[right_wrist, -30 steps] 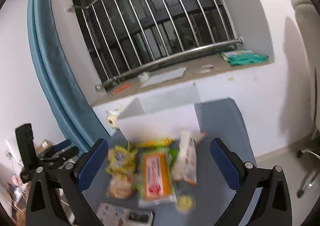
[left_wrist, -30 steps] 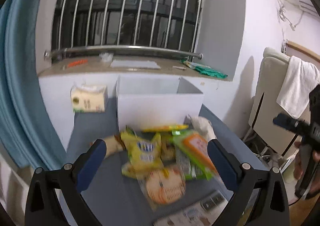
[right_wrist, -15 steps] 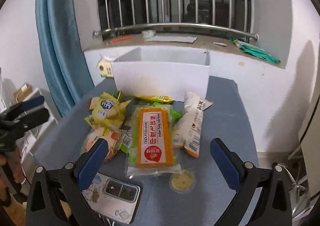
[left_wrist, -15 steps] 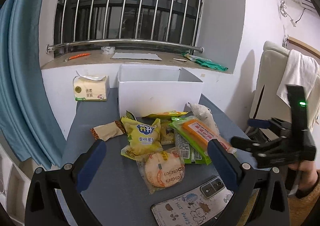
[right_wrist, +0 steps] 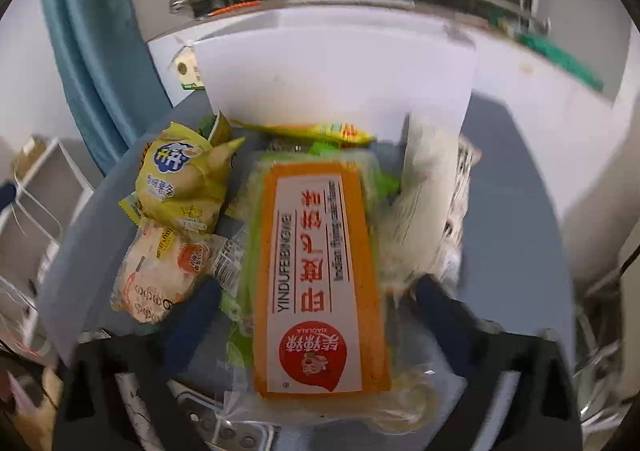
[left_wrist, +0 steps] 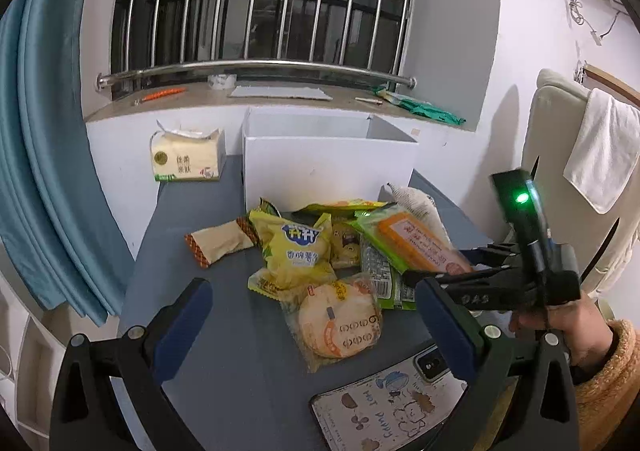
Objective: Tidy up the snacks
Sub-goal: 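Grasp the orange-labelled cake pack with the right gripper, then place the cake pack in the box while the left gripper drops the yellow chip bag in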
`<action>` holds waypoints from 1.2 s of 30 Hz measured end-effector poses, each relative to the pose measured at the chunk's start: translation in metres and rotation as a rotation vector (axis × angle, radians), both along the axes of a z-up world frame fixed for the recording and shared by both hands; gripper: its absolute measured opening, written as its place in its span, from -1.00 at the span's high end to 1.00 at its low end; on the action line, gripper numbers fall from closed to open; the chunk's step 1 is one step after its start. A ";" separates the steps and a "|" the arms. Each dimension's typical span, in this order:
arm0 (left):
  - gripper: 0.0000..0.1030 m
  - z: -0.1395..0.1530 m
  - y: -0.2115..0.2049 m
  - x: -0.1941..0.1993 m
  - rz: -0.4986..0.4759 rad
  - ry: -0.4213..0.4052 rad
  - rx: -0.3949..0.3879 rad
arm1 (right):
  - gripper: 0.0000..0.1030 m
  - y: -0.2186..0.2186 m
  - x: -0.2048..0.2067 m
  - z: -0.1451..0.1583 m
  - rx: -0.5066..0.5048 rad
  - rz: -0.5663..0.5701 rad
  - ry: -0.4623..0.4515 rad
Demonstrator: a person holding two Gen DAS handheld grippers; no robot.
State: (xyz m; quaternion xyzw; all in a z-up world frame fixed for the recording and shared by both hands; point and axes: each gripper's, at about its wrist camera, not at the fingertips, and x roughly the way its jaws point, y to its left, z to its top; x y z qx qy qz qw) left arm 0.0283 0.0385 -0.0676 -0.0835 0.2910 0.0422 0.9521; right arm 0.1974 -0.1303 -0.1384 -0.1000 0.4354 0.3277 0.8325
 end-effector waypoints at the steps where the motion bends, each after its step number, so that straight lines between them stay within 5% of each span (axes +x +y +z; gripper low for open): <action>1: -1.00 -0.001 0.000 0.001 0.001 0.005 -0.001 | -0.50 -0.003 0.000 -0.001 0.029 0.003 0.022; 3: -1.00 -0.003 0.000 0.001 0.002 0.008 -0.002 | -0.18 -0.009 -0.002 0.002 0.065 0.005 0.017; 5: -1.00 -0.005 0.000 0.002 0.003 0.013 -0.005 | -0.15 -0.015 -0.003 0.006 0.085 -0.007 0.009; 13: -1.00 -0.010 0.002 0.022 -0.004 0.039 -0.011 | -0.13 -0.039 -0.014 0.025 0.137 -0.041 -0.037; 25: -1.00 -0.050 -0.004 0.131 0.020 0.227 0.122 | -0.13 -0.092 -0.038 0.062 0.232 -0.124 -0.110; 31: -0.97 -0.079 0.010 0.156 0.027 0.296 0.093 | -0.13 -0.108 -0.038 0.064 0.257 -0.147 -0.105; 32: -0.86 -0.084 0.013 0.157 0.023 0.301 0.083 | -0.14 -0.109 -0.038 0.063 0.260 -0.145 -0.104; 33: -0.36 -0.087 0.017 0.156 0.014 0.299 0.059 | -0.14 -0.109 -0.038 0.063 0.267 -0.141 -0.101; 36: -0.01 -0.084 0.030 0.142 0.035 0.246 -0.038 | -0.14 -0.106 -0.038 0.060 0.270 -0.134 -0.090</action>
